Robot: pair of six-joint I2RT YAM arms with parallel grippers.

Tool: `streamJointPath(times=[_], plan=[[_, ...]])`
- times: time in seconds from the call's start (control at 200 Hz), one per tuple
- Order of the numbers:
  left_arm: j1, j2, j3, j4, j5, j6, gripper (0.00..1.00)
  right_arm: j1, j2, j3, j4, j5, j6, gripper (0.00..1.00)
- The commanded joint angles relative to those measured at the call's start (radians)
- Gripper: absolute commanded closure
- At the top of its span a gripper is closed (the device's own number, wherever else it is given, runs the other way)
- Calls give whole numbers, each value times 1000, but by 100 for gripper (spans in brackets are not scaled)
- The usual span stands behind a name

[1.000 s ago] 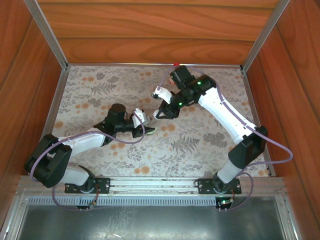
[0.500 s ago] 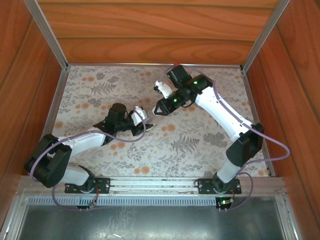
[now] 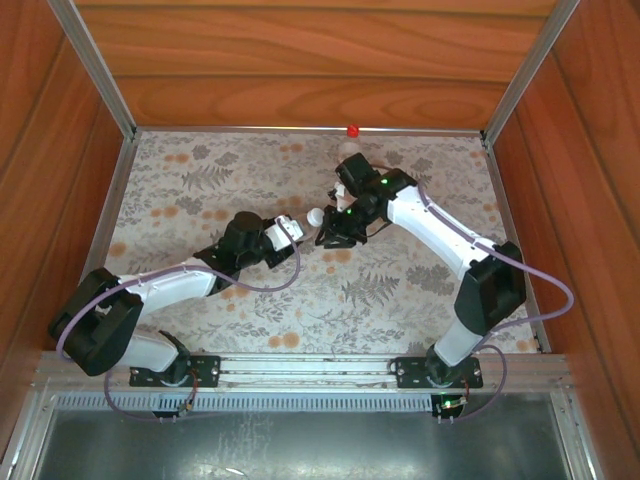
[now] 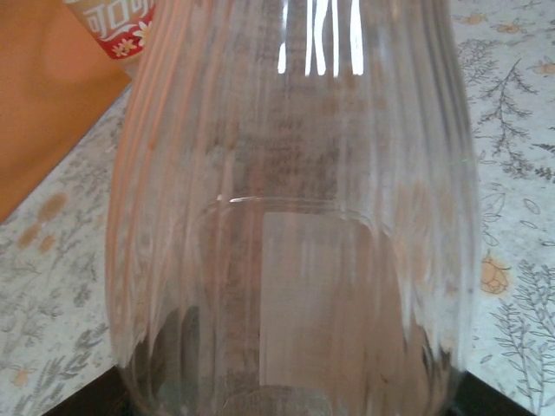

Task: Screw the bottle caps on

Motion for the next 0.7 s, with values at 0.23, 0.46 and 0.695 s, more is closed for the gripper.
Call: streamJointPath(times=[0.23, 0.46, 0.695], plan=[[100, 10, 46, 32, 359, -166, 50, -91, -261, -74, 272, 41, -212, 44], [110, 22, 97, 36, 545, -253, 50, -127, -245, -95, 494, -81, -124, 59], [111, 26, 111, 67, 535, -314, 50, -127, -185, -112, 614, -222, -40, 77]])
